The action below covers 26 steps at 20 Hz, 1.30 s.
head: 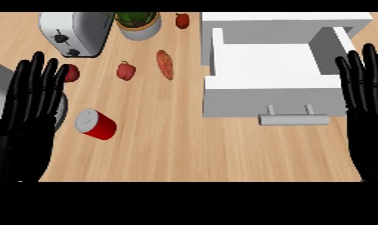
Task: Pick up the can, place it into the drawer and close the drawer
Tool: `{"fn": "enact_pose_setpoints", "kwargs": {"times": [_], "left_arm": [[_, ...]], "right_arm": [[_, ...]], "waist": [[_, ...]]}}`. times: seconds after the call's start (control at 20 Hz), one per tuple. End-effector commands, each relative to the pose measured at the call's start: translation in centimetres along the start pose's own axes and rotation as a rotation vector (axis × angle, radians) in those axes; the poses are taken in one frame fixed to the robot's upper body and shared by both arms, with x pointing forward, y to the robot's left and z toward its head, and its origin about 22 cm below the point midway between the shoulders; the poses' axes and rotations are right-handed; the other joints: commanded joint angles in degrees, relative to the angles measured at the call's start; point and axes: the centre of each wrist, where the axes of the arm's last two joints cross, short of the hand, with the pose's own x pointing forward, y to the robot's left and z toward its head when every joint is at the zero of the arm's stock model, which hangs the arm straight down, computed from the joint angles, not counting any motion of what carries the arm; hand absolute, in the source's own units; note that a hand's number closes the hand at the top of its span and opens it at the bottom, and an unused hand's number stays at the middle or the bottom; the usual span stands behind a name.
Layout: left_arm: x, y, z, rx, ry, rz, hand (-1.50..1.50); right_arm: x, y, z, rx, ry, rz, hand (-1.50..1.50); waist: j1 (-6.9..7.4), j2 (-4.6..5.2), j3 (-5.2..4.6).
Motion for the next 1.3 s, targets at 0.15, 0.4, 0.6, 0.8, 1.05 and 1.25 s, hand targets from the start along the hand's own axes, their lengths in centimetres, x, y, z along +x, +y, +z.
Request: {"fn": "enact_pose_setpoints", "kwargs": {"times": [0.15,0.4,0.6,0.8,1.05,1.25], "left_arm": [[-0.2,0.9,2.3,0.401,0.024,-0.245,-1.50],[-1.7,3.2,5.4,0.856,0.337,-0.246,-1.50],[-0.4,0.2,4.9,0.943,0.366,-0.234,-1.50],[2.2,-2.5,5.4,0.994,0.347,-0.244,-1.50],[2.1,-3.2,4.5,0.944,0.384,-0.272,-1.50],[0.2,-3.6,4.2,0.945,0.425,-0.253,-1.50]], "right_arm": [[0.3,-0.7,0.3,-0.029,0.020,-0.017,-1.50],[-1.9,-2.2,2.7,-0.160,0.288,0.018,-1.50],[-1.8,-1.4,2.8,-0.119,0.334,0.005,-1.50],[-1.2,-2.3,2.7,-0.136,0.326,0.029,-1.50],[-1.0,-2.9,3.5,-0.153,0.324,0.002,-1.50],[0.0,-3.5,2.9,-0.144,0.316,0.014,-1.50]], "waist": [[1.42,0.22,-0.30],[1.73,0.51,-0.34],[0.31,0.44,-0.27],[0.28,0.39,-0.27],[0.30,0.39,-0.37],[0.28,0.37,-0.40]]}}
